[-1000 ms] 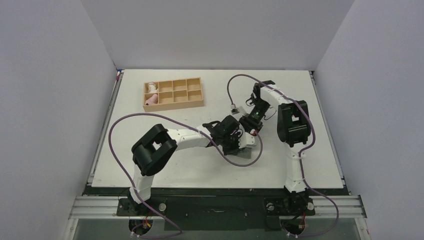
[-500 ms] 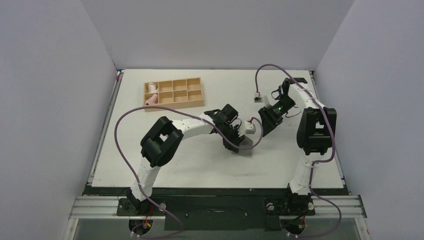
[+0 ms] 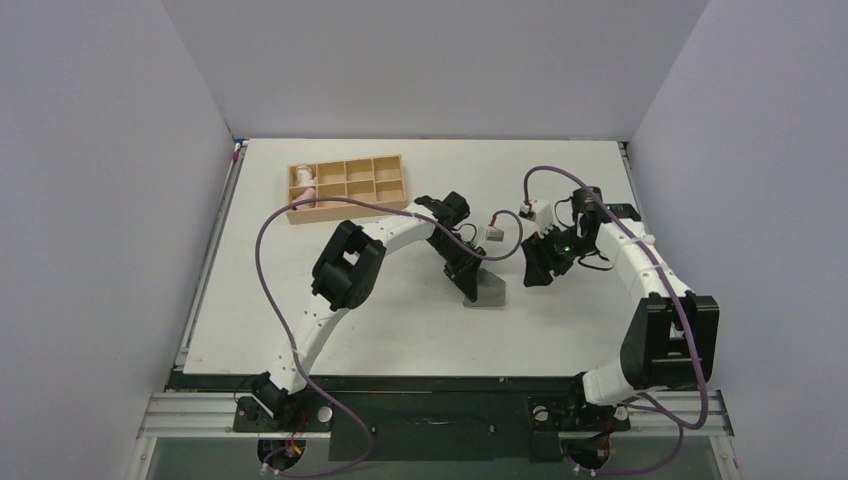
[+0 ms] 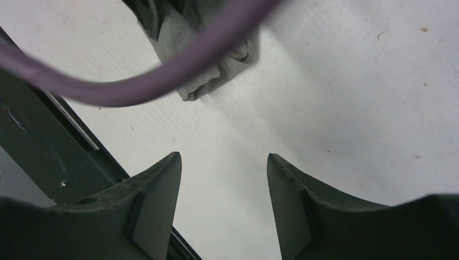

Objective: Roll the underwear
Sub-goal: Roll the underwear to the center of the board.

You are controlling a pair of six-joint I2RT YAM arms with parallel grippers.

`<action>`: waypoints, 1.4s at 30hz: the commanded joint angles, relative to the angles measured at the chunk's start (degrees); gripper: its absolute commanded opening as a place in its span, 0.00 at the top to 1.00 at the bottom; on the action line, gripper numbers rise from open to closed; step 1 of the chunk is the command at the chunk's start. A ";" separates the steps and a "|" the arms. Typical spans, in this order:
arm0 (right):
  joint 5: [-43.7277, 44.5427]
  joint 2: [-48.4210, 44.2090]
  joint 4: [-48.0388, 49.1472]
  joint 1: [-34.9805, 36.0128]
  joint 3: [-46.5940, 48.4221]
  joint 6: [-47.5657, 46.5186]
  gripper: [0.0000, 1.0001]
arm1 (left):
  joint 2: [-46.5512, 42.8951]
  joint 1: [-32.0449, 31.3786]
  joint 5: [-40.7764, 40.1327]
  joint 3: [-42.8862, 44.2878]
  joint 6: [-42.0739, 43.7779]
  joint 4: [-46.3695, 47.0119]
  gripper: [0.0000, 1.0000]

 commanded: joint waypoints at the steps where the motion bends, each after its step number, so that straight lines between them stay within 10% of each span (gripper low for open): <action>1: 3.81 -6.75 6.42 5.16 -4.05 -0.59 0.44 | 10.46 -0.33 -5.41 4.98 2.06 -13.69 1.00; 20: 28.98 -5.31 18.45 32.64 -12.25 -1.13 0.43 | 21.33 1.26 -4.89 19.85 -2.53 -23.61 1.00; 32: 31.93 2.56 20.76 36.18 -12.56 -3.69 0.46 | 21.87 1.40 -5.00 20.38 -2.18 -24.47 1.00; 42: 27.95 8.74 18.87 36.42 -10.85 -3.54 0.84 | 21.45 1.87 -4.55 19.79 -1.64 -24.46 1.00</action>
